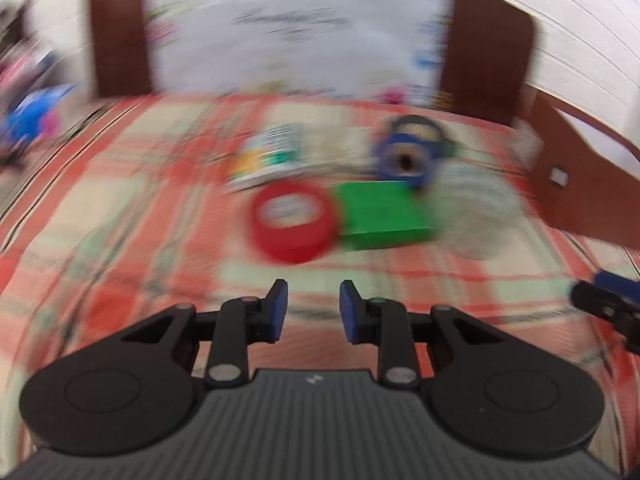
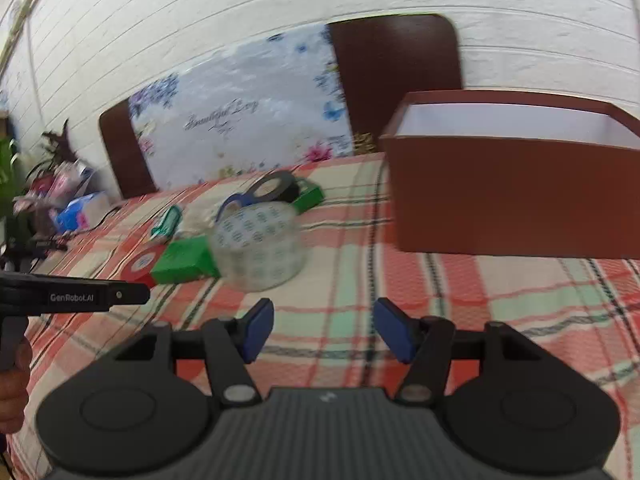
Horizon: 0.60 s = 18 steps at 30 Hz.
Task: Organize objects
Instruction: 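Grasp the clear tape roll by its rim with the right gripper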
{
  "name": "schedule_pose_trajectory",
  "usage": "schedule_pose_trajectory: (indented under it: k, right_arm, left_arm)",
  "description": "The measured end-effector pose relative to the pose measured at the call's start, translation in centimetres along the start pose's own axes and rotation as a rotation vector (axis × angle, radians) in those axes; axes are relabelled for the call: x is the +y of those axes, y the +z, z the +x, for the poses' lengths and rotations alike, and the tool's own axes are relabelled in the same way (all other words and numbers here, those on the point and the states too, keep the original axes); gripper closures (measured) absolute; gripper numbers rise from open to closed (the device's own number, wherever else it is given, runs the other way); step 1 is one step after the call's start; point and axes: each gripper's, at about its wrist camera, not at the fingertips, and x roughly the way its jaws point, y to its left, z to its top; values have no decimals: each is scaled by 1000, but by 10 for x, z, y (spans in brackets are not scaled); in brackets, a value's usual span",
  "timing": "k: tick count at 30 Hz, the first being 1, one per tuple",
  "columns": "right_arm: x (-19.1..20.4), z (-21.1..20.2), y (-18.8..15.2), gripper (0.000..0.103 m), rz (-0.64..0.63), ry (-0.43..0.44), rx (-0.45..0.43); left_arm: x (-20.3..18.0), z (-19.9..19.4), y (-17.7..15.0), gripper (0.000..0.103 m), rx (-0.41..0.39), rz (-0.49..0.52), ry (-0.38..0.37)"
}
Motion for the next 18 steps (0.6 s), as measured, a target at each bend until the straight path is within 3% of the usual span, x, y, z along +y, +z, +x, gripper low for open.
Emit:
schedule_pose_trajectory:
  k: [4,5,6,8,11,13,15,18]
  right_arm:
    - [32,23,20,40,-73,-17,-12]
    - [37,31,27,31,-97,-34,-17]
    - [43,42,33,15,-126,-40,-11]
    - [51,65,41,0,-179,-6,32]
    - [66,93,40,0,-269,-68,62]
    - [61,106,40,1,-256,-66,62]
    - [52,107,41,12,-216,-49,61]
    - [43,86,36,13,-214,-28,62]
  left_arm:
    - [60,-10,5,73,-14,-178,32]
    - [64,-15,5,73,-22,-197,27]
    - [68,-17,6,73,-28,-209,16]
    - [67,-20,8,73,-39,-219,-11]
    - [61,-23,4,73,-51,-206,-64]
    - [59,-23,0,72,-54,-191,-103]
    - [49,-24,-2,72,-48,-167,-140]
    - [29,-27,2,72,-46,-107,-205]
